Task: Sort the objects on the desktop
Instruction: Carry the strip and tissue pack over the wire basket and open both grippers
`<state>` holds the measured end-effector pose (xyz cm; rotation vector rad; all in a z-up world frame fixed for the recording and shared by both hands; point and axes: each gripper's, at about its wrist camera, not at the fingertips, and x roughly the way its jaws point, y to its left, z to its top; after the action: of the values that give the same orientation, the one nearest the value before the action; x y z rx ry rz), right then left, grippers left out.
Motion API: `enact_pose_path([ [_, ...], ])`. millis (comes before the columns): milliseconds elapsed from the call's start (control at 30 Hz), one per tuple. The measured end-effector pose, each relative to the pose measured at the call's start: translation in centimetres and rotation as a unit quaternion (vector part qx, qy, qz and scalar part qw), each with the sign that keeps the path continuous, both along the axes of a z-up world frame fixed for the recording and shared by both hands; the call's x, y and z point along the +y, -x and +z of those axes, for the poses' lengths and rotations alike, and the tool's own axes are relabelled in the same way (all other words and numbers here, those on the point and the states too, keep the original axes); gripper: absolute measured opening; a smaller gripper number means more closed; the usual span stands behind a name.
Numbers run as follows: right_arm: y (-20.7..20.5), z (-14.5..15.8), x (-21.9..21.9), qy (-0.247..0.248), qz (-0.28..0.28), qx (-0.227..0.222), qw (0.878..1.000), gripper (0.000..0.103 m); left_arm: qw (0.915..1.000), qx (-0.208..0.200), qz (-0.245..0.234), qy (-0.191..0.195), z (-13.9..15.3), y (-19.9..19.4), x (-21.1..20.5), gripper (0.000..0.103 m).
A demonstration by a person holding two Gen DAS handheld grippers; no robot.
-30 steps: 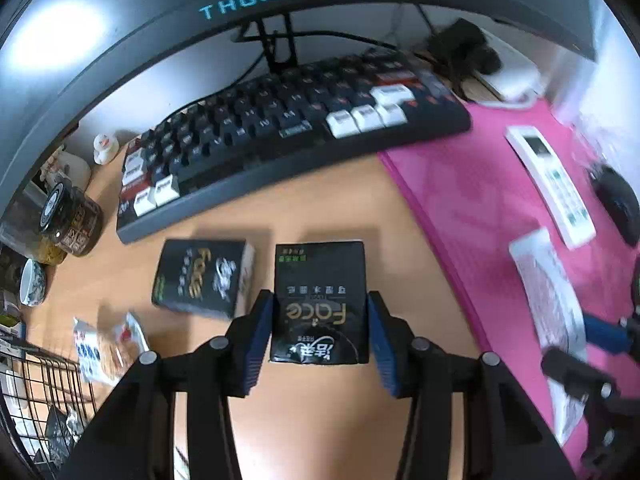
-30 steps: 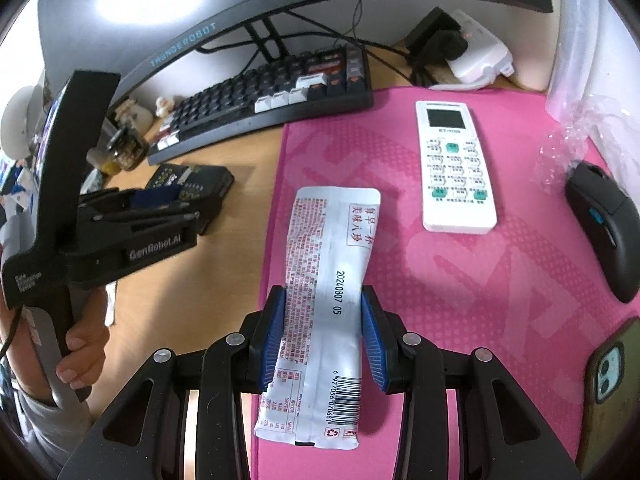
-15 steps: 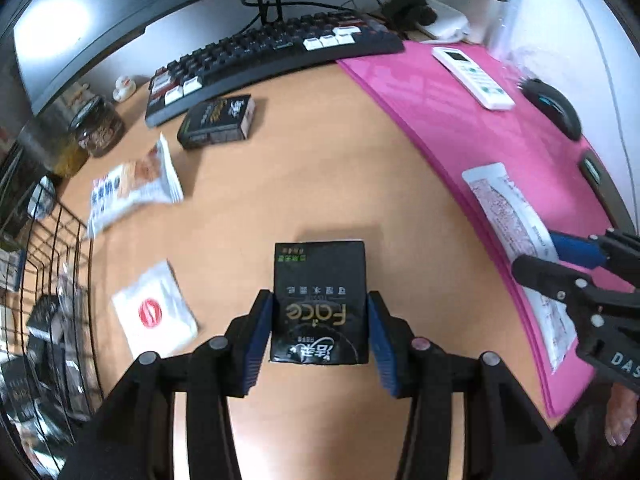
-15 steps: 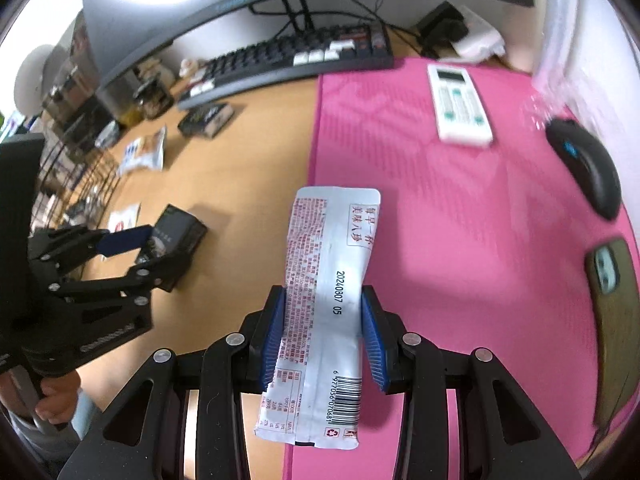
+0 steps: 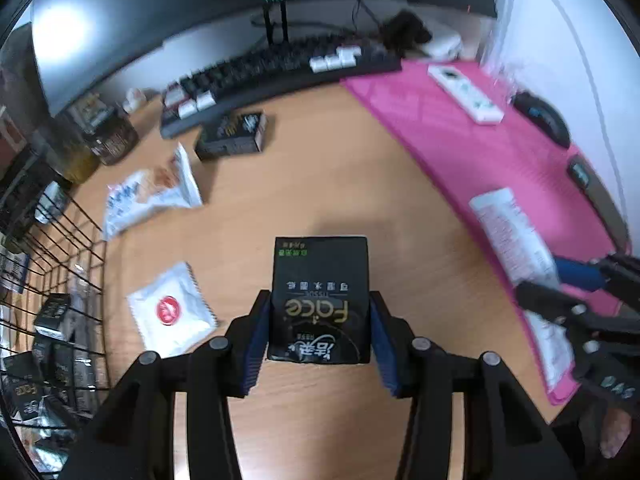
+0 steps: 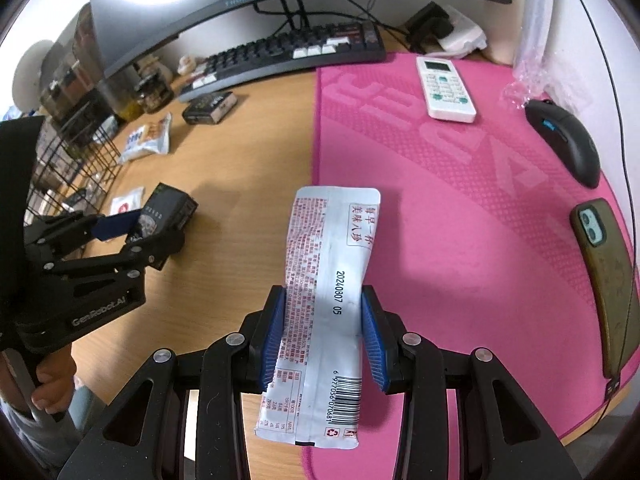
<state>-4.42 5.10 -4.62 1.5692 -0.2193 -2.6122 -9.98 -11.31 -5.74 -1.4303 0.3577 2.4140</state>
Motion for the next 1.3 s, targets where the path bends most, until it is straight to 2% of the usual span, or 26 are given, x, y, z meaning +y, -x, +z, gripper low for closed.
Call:
enact_pose_path([
  [200,-0.1,2.4,-2.7,0.009,0.024,0.024,0.999,0.038,0.9987,0.043,0.016,-0.023,4.5,-2.1,-2.3,0.052],
  [367,0.4,5.9,-8.0,0.012,0.079,0.058,0.995,0.038,0.9949,0.078,0.051,-0.038,8.5,-3.9,-7.0,0.052],
  [500,1.1,8.6,-13.9,0.029,0.146,0.079,0.986,0.038,0.9874,0.099,0.115,-0.045,11.4,-4.9,-13.5,0.052],
  [633,1.5,11.0,-20.7,0.036,0.213,0.103,0.971,0.038,0.9744,0.119,0.185,-0.048,13.2,-6.1,-20.1,0.052],
  [800,1.9,11.5,-28.9,0.046,0.287,0.096,0.952,0.038,0.9593,0.104,0.260,-0.039,12.6,-6.4,-27.2,0.052],
  [933,2.0,10.5,-33.5,0.040,0.322,0.092,0.941,0.038,0.9526,0.087,0.289,-0.041,11.2,-6.2,-30.9,0.052],
  [1067,3.0,8.5,-35.8,0.038,0.329,0.070,0.941,0.038,0.9505,0.067,0.301,-0.038,9.6,-5.4,-32.3,0.052],
  [1300,4.5,6.8,-36.6,0.033,0.326,0.056,0.943,0.038,0.9501,0.056,0.306,-0.027,8.3,-5.2,-32.5,0.052],
])
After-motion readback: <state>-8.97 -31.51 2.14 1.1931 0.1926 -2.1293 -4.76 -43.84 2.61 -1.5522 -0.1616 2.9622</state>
